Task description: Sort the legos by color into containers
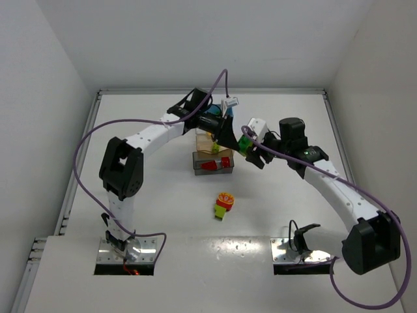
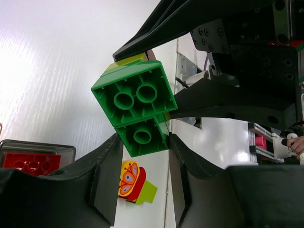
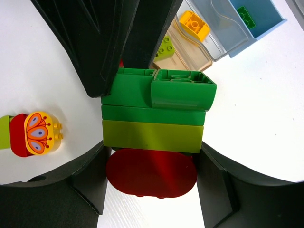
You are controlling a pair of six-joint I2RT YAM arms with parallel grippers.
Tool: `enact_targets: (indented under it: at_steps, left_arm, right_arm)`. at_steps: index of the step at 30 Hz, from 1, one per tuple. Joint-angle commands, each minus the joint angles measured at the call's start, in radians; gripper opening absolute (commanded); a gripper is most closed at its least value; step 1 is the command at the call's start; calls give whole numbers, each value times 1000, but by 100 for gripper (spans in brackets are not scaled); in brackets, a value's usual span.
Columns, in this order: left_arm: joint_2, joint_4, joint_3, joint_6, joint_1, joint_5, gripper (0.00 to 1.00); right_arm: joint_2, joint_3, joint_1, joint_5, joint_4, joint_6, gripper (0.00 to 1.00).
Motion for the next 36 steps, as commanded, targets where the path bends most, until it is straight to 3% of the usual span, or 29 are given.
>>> enact_targets:
  at_steps: [1,18,25,31,36]
  left_arm:
    - [-4,52,42,17,-2,-11,27]
    - [-14,89,52,-10,-2,-48,21]
    - [-23,98,52,-19,-2,-57,21]
    - [-33,98,42,-19,7,-79,20]
    - [-110,111,-4,-29,53,-198,15]
  right_arm:
    - [-45,-29,-6,3,-23,-7,14]
    - [-169,-124,-6,84,-88,20,12]
    - [-133,-124,-35,84,-118,65,12]
    - [-54,-61,-82,-2,-148,120,12]
    - [45,40,-122,-202,-171,173,12]
